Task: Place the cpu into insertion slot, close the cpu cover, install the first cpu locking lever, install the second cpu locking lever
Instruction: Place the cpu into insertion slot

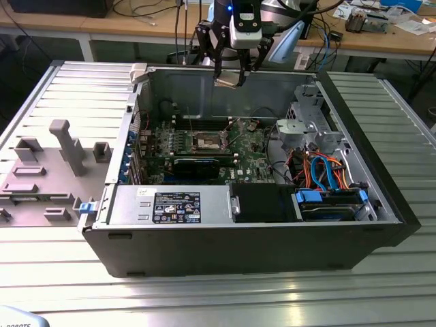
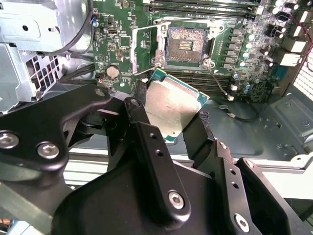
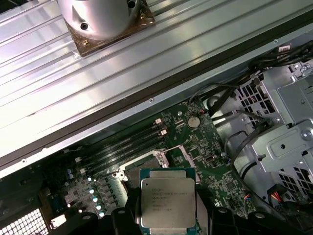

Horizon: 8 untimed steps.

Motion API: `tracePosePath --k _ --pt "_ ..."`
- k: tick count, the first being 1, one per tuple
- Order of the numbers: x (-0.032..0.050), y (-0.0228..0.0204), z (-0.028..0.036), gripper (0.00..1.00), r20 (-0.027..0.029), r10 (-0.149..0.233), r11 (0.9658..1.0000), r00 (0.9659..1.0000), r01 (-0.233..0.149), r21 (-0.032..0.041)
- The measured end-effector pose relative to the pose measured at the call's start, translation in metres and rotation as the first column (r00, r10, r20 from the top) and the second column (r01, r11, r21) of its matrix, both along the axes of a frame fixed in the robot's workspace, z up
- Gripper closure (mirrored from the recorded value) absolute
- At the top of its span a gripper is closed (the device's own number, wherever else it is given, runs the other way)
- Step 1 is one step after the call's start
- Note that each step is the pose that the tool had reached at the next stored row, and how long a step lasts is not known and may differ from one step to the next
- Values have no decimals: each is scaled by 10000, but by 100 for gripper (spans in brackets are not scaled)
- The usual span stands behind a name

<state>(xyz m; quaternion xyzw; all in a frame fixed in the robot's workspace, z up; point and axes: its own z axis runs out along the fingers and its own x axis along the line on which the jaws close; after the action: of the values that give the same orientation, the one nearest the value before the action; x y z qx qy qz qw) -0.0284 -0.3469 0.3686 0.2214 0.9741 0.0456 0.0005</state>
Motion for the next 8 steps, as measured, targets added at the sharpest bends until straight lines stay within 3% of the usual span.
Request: tracePosePath --k 8 --pt "0 0 0 46 -1 -9 10000 10000 9 0"
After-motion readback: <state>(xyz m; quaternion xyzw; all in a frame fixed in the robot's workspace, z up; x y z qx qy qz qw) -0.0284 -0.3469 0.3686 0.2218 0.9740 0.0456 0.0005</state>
